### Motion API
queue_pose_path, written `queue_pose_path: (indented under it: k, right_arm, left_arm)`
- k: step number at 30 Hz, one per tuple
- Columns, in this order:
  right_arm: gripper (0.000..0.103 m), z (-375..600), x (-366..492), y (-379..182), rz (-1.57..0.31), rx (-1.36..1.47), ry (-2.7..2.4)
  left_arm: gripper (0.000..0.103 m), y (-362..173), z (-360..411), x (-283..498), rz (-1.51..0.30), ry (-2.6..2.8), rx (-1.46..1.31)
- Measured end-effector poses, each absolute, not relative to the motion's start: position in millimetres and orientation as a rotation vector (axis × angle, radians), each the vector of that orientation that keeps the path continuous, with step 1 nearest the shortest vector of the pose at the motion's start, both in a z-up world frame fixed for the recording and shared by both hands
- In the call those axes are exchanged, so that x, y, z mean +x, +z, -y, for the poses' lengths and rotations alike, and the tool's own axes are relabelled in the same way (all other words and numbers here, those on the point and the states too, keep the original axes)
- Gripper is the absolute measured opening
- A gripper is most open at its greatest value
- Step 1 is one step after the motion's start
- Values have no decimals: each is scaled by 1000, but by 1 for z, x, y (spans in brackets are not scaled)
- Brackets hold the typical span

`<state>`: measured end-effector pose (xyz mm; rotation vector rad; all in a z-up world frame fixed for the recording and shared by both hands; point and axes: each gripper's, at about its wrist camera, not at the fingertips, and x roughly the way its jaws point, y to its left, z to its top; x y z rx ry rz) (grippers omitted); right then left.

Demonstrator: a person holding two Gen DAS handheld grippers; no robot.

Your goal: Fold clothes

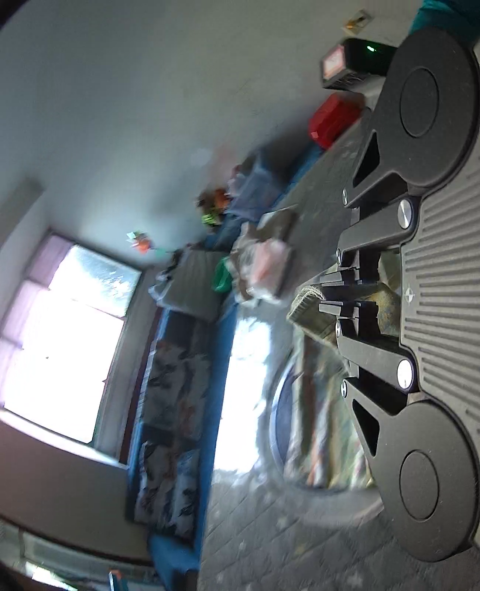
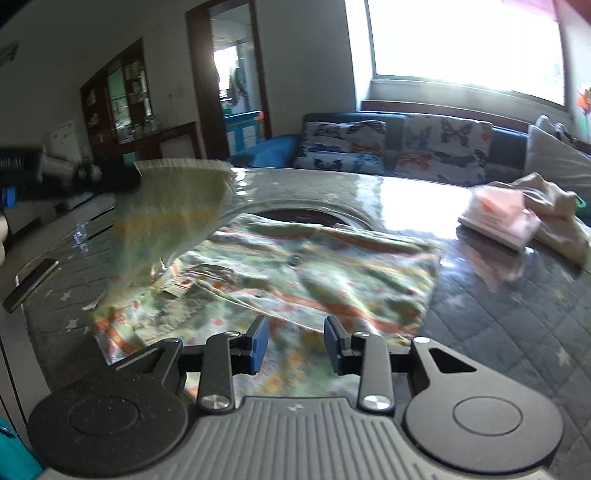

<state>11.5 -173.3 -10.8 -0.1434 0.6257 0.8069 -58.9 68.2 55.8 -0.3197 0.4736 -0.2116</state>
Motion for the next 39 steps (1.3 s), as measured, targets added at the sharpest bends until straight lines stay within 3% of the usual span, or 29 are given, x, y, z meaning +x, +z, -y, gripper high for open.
queue_pose_path:
  k: [6, 12, 26, 32, 39]
  right_arm:
    - [33, 191, 17, -14, -642, -118, 750]
    - [33, 190, 21, -16, -666, -97, 741]
    - [33, 155, 26, -41, -764, -126, 794]
    - [33, 142, 30, -45, -775, -165, 786]
    - [33, 135, 29, -33, -710, -207, 787]
  left_arm:
    - [8, 25, -38, -37, -558, -293, -284]
    - [15, 7, -32, -44, -630, -368, -270]
    - [16, -21, -136, -69, -699, -80, -299]
    - [14, -40, -150, -71, -773, -24, -254]
    - [14, -17, -145, -61, -706, -83, -255]
